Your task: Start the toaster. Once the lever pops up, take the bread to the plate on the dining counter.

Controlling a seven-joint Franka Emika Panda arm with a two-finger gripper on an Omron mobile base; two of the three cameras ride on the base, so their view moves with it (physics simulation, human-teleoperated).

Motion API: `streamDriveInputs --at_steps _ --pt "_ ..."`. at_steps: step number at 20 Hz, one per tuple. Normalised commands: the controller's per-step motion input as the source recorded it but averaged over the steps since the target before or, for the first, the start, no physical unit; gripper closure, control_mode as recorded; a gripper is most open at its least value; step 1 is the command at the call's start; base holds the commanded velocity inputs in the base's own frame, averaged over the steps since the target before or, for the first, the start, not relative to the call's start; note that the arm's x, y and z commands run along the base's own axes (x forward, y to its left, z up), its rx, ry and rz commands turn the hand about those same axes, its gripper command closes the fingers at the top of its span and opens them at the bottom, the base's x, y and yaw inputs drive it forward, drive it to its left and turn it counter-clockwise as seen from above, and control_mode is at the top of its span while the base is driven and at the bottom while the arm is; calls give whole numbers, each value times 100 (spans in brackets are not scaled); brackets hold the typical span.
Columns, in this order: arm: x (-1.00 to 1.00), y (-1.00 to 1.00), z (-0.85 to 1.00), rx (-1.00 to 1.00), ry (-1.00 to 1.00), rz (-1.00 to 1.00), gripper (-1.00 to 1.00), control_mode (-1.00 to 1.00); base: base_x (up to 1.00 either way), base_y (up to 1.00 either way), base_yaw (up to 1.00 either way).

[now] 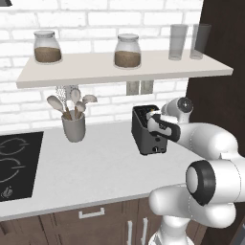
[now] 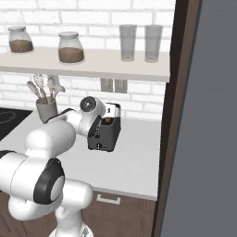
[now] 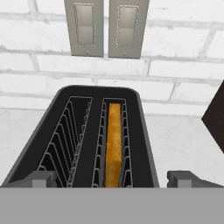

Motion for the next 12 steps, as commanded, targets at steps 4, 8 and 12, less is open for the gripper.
streamDriveInputs --at_steps 4,8,12 --pt "0 0 0 0 0 0 -100 -100 0 0 0" --pt "0 0 0 0 0 0 -100 -100 0 0 0" --pt "0 0 0 0 0 0 -100 -100 0 0 0"
